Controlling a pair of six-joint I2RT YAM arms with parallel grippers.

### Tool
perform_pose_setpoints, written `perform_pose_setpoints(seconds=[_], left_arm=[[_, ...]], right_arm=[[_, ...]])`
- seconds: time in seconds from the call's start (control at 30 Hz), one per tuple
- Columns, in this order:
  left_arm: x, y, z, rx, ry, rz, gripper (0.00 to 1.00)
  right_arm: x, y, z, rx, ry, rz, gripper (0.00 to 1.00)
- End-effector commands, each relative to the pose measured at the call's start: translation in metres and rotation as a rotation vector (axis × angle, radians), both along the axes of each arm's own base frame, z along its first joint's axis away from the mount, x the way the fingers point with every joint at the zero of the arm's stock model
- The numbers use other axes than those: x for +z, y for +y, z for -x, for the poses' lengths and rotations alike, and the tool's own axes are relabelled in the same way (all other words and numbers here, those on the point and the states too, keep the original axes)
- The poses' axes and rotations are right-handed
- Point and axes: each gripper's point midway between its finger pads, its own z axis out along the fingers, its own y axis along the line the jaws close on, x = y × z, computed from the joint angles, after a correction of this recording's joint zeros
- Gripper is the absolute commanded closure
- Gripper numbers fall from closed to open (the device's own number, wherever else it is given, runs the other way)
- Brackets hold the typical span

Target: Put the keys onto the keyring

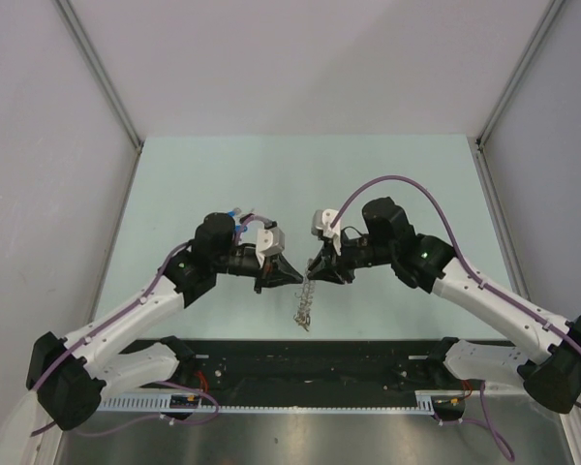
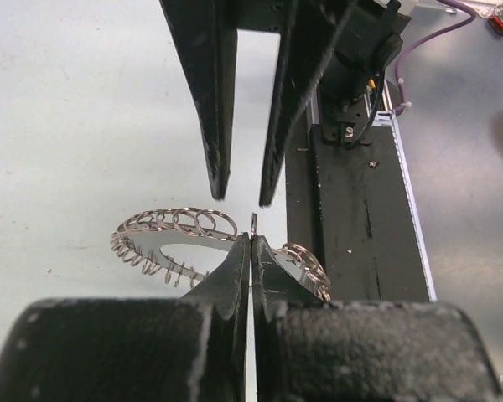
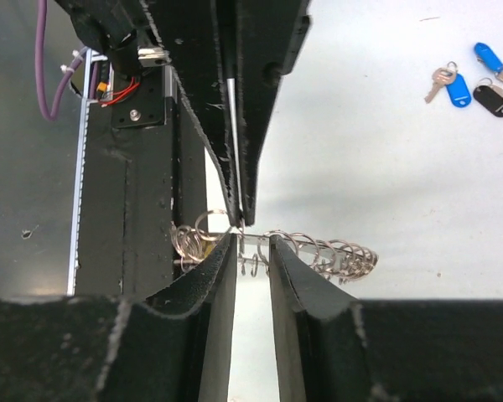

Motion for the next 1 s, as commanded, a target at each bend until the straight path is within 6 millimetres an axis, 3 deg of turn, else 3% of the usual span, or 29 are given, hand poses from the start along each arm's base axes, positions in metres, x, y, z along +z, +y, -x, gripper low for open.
perform_pose_setpoints(seconds=[0.0,0.4,0.97], left_arm=[[0.03,-0.001,-0.009,0.043,-0.095,0.11,1.0],[0.039,0.003,-0.015,0.115,-0.093,0.179,1.0],[0.051,0.009,-0.018,0.204,-0.093,0.271,1.0]], right_arm=[[0.038,0.001,0.004,0.037,-0.034,-0.102,0.74],[0.028,0.004,-0.001,0.019,-0.004,-0.112,0.74],[0.012,0.008,-0.01,-0.022,0.015,-0.092,0.85]])
